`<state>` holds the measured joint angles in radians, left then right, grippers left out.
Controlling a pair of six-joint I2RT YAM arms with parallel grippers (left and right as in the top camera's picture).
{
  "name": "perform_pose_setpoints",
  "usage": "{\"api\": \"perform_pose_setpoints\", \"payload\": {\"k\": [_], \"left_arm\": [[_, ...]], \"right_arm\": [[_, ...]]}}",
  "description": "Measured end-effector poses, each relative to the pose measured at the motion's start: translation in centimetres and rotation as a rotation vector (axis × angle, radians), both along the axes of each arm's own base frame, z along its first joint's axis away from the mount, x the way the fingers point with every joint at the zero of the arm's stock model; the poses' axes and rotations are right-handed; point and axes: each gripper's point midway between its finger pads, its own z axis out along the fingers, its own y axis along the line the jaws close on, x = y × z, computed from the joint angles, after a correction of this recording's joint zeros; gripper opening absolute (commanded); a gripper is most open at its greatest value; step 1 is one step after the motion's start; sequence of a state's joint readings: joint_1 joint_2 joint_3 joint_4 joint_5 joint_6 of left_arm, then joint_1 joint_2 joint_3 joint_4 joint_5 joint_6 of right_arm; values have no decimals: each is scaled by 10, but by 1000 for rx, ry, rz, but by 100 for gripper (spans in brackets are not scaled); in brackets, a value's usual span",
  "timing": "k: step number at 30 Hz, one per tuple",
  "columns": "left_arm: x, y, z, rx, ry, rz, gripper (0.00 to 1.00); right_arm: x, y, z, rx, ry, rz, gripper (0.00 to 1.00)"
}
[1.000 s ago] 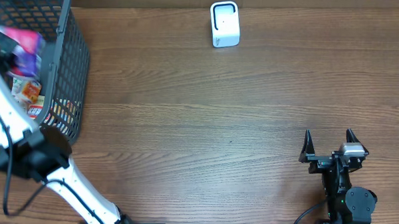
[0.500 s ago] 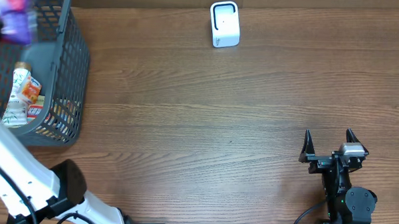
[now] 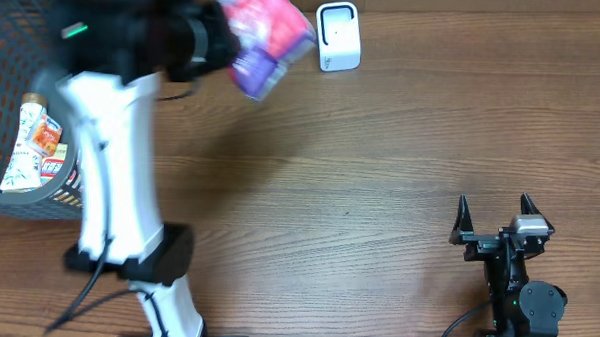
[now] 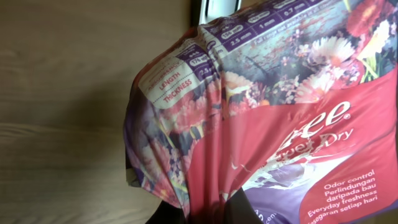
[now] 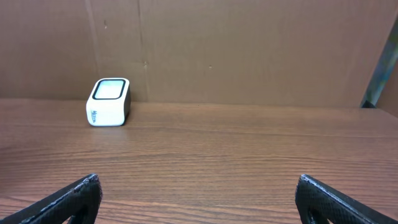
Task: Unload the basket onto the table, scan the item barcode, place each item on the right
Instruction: 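Lift the red-purple pack out and place it on the table center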
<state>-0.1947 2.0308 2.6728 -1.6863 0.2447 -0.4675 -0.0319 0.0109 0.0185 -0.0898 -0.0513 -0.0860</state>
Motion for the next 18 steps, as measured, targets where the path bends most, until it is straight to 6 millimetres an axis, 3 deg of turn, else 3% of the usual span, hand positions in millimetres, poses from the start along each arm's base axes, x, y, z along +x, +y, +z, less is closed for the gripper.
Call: {"api": "perform_pose_setpoints", "payload": {"k": [6, 9, 11, 12, 14, 15, 16, 18], "left_arm": [[15, -63, -113, 124, 257, -133, 4], [13, -90, -173, 183, 381, -194, 4], [10, -100, -200, 209, 436, -221, 5], [7, -105, -214, 225, 465, -239, 21], [4, -110, -236, 248, 506, -268, 70], [2, -111, -245, 257, 521, -290, 84], [2, -111, -248, 262, 525, -304, 97], [2, -109, -251, 268, 524, -336, 100]], "right_arm": [[0, 0, 0, 0, 0, 0, 100], [0, 0, 0, 0, 0, 0, 100], [0, 0, 0, 0, 0, 0, 100], [0, 0, 0, 0, 0, 0, 100], [0, 0, 0, -1, 0, 0, 100], [0, 0, 0, 0, 0, 0, 100], [0, 0, 0, 0, 0, 0, 100], [0, 0, 0, 0, 0, 0, 100]]}}
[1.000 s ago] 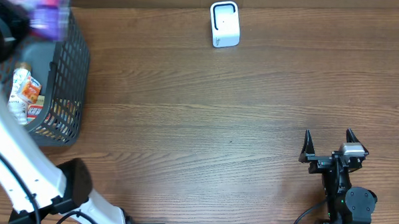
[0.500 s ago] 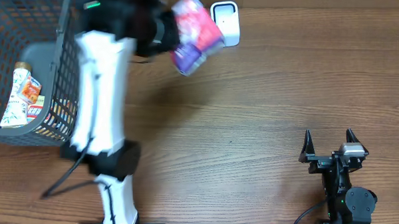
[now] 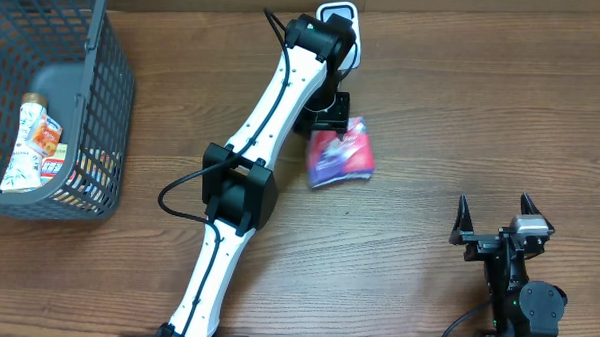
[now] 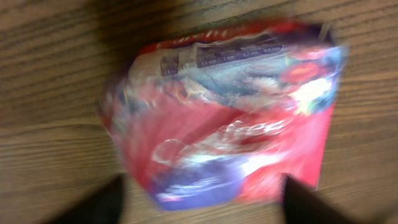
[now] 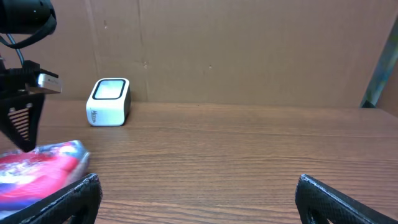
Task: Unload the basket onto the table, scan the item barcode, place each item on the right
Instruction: 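Lift the red-purple pack out and place it on the table center, then reach into the basket and grasp the yellow snack bag with left gripper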
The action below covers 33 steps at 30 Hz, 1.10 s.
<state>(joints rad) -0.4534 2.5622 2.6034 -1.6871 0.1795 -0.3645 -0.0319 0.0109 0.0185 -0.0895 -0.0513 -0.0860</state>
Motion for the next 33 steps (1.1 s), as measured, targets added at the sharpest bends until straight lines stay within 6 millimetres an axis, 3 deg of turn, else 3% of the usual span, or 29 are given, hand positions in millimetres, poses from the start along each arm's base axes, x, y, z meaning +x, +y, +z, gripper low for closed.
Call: {"api": "perform_pose_setpoints", "payload": {"k": [7, 10, 12, 15, 18, 21, 23, 27, 33], "left_arm": [[10, 17, 16, -24, -41, -28, 100], [19, 36, 50, -52, -117, 8, 100], [25, 55, 85, -77, -193, 47, 100], [27, 105, 162, -114, -378, 146, 100], [20, 155, 224, -113, -546, 247, 100], [-5, 222, 285, -73, -723, 392, 100], [-23, 257, 311, -43, -799, 477, 100], [-57, 331, 336, 54, -880, 693, 100], [-102, 440, 319, 193, -814, 1112, 100]], "right_arm": [[0, 0, 0, 0, 1, 0, 100], [0, 0, 0, 0, 0, 0, 100], [0, 0, 0, 0, 0, 0, 100], [0, 0, 0, 0, 0, 0, 100], [0, 0, 0, 0, 0, 0, 100], [0, 0, 0, 0, 1, 0, 100], [0, 0, 0, 0, 0, 0, 100], [0, 0, 0, 0, 0, 0, 100], [0, 0, 0, 0, 1, 0, 100]]}}
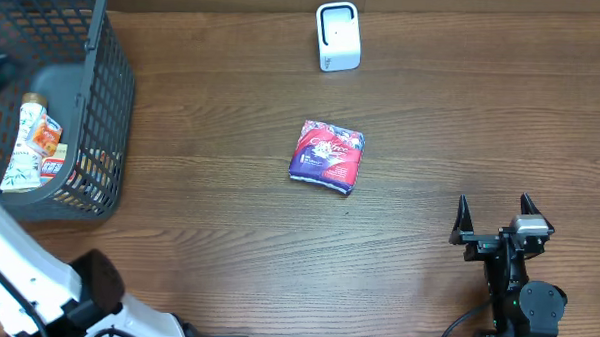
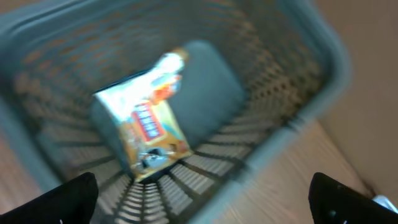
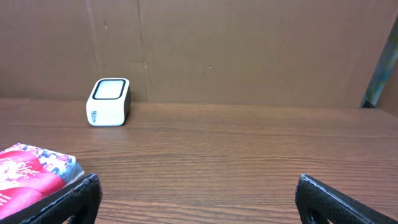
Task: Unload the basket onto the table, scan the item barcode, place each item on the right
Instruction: 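Reach into the basket and grasp the yellow snack bag with left gripper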
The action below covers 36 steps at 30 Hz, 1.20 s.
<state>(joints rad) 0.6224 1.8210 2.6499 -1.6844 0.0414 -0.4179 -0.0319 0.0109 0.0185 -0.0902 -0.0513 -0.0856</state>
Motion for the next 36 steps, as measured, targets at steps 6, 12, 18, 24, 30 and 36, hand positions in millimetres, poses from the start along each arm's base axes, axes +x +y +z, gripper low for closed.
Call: {"api": "perform_pose_setpoints", "payload": {"k": [6, 12, 18, 24, 30, 36], "left_arm": [[6, 43, -44, -102, 82, 138, 97], [37, 69, -126, -226, 249, 151, 93], [48, 74, -186, -306, 383, 135, 92], [35, 64, -225, -340, 541, 140, 94], [21, 58, -256, -367, 654, 149, 97], [14, 54, -285, -395, 709, 148, 96]], "right_arm": [[0, 0, 0, 0, 0, 0, 100], [0, 0, 0, 0, 0, 0, 100], [0, 0, 0, -1, 0, 0, 100], [0, 0, 0, 0, 0, 0, 100], [0, 0, 0, 0, -1, 0, 100], [0, 0, 0, 0, 0, 0, 100]]}}
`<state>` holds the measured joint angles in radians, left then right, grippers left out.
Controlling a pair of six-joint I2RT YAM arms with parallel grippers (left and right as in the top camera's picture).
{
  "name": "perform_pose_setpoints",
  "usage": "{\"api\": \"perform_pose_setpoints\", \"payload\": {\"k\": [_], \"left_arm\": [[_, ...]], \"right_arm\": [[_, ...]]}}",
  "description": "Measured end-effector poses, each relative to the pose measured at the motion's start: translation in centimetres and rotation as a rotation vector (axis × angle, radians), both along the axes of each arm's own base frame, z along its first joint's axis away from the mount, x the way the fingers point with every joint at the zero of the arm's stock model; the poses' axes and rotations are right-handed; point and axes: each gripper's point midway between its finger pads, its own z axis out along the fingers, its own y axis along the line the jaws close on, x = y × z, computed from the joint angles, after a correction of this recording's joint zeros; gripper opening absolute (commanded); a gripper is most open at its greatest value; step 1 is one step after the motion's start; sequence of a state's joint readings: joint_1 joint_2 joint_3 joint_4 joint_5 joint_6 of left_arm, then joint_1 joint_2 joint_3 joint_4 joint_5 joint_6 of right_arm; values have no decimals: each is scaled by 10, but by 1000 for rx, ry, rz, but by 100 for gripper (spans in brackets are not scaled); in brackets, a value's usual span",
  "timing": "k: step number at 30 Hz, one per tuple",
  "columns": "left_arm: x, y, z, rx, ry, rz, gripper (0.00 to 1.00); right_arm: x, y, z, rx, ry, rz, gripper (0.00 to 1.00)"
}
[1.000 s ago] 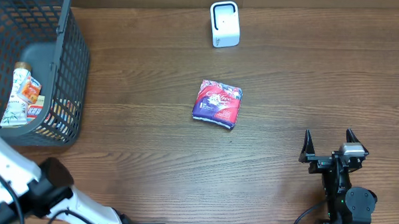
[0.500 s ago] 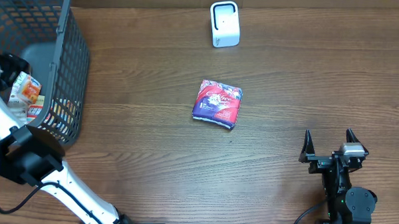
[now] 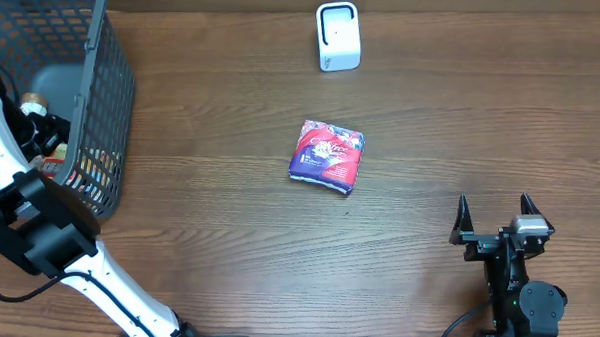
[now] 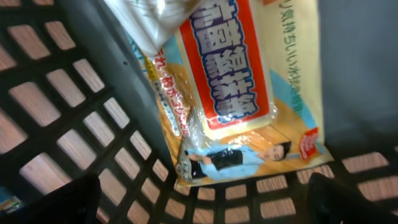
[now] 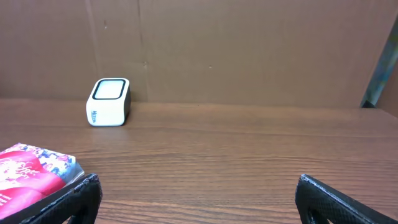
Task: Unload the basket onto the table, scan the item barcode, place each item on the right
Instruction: 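Reach into the basket and grasp the yellow snack bag with left gripper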
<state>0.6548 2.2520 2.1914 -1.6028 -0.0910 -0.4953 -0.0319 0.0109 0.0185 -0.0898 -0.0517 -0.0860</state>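
In the overhead view my left arm (image 3: 10, 168) reaches down into the grey basket (image 3: 95, 91) at the left. My left gripper (image 4: 199, 208) stands open just over a yellow-orange snack packet (image 4: 242, 93) with a red label, lying on the basket's mesh floor; nothing is held. The white scanner (image 3: 338, 37) stands at the table's far edge. A red and purple flowered packet (image 3: 326, 155) lies flat mid-table. My right gripper (image 5: 199, 202) rests open at the near right, with nothing between its fingers.
The basket's mesh wall (image 4: 68, 106) closes in around the left gripper. More packets (image 3: 60, 165) lie in the basket. A brown cardboard wall (image 5: 249, 43) stands behind the scanner (image 5: 109, 101). The flowered packet (image 5: 31, 177) shows at the right wrist view's left edge.
My left gripper has gone from above the basket to low inside it, close over the yellow-orange packet. It is still open. The flowered packet and the right arm have not moved.
First my left gripper held the flowered packet up near the scanner. Then the packet lay on the table between its open fingers. After that the gripper was over the basket, and now it is down inside, over the snack packet.
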Motion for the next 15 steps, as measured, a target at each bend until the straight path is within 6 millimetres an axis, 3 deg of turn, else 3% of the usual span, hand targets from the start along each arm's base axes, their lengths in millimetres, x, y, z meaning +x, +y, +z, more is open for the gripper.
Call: {"api": "perform_pose_setpoints", "payload": {"k": [9, 15], "left_arm": [[-6, -4, -40, -28, 36, 0, 96], [0, -2, -71, -18, 8, -3, 91]], "right_arm": [[0, 0, 0, 0, 0, 0, 100], [0, 0, 0, 0, 0, 0, 100]]}}
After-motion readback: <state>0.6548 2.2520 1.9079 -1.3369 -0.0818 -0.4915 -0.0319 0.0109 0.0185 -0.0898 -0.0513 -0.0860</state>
